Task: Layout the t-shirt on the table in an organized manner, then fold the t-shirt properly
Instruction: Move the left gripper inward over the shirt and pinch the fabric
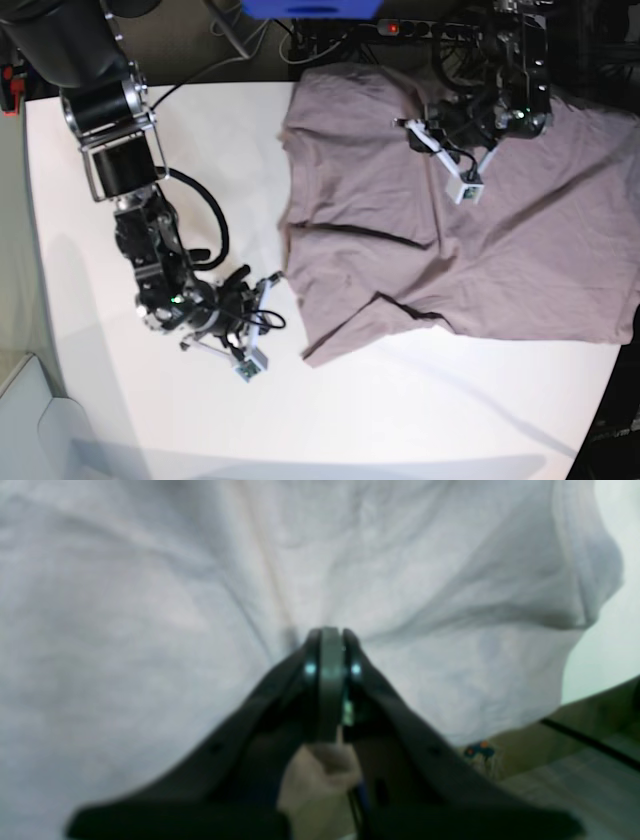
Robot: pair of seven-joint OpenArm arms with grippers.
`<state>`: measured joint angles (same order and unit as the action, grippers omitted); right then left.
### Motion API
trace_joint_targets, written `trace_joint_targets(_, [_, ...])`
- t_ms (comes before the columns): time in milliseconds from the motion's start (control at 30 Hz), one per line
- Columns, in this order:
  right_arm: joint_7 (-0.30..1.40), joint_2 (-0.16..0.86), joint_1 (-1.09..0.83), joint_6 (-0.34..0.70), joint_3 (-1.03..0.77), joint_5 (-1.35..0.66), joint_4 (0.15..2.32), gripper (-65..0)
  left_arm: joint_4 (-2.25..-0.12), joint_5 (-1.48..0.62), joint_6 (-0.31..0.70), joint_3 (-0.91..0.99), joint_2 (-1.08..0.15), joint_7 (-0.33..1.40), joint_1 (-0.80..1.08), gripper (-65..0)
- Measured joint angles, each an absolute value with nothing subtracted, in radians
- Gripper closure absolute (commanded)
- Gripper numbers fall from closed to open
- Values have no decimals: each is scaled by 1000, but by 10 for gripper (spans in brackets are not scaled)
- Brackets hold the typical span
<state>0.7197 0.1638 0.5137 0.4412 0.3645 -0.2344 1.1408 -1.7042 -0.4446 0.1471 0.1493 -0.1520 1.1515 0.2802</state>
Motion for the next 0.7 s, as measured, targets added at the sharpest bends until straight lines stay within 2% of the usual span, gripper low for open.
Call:
trace_joint_targets(300, [715,85,476,442,368,-233,1134,0,-1762,-402,147,150,-186,1174,328,0])
trace_joint_targets(467, [718,73,453,442,416,-224,1131,0,-1829,-356,140,150,-192,1229,364,0])
trace_joint_targets(700, [707,33,450,442,466,-235,1039,0,-1868,-360,138,152,-189,1242,370,0])
